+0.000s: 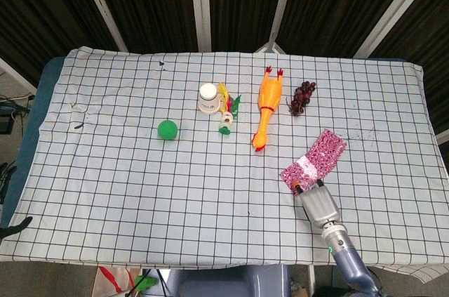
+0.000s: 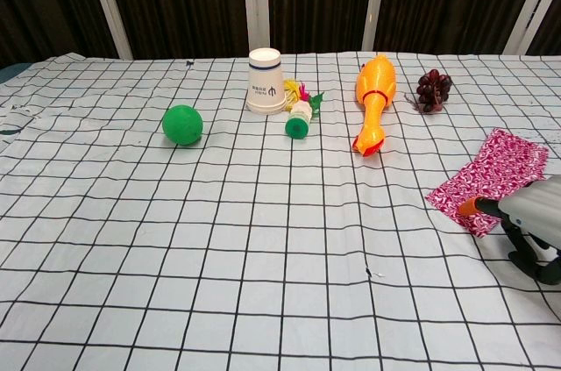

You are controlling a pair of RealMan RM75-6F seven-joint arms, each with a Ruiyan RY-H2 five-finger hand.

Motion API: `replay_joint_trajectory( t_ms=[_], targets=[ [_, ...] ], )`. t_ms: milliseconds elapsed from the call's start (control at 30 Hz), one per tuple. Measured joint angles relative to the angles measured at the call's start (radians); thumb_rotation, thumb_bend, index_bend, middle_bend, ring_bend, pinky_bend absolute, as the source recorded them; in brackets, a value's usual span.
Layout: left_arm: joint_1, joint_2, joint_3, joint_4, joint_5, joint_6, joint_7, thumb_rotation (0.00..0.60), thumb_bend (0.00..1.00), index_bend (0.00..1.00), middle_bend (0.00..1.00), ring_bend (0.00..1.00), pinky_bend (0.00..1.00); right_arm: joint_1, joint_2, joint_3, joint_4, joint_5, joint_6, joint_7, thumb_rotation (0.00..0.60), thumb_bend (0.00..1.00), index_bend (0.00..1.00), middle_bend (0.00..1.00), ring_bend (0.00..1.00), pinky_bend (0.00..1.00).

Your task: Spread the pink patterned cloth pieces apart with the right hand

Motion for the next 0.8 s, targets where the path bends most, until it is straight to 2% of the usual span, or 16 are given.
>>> replay_joint_trajectory(
  t_ms=[533, 800],
  targets=[
    [0.001, 0.003, 0.002, 0.0, 0.005, 0.002, -0.006, 0.6, 0.2, 0.11, 0.02, 0.05, 0.06, 0.0, -0.001, -0.051, -0.053, -0.045, 0.027, -0.029, 0.6, 0.56, 0.18, 0.61, 0.55, 0.23],
    [0.002, 0.005, 0.002, 0.001, 0.006, 0.002, -0.01, 0.6, 0.2, 0.11, 0.02, 0.05, 0.06, 0.003, 0.0, -0.053, -0.074, -0.054, 0.041, -0.038, 0.6, 0.56, 0.18, 0.61, 0.55, 0.23]
  ],
)
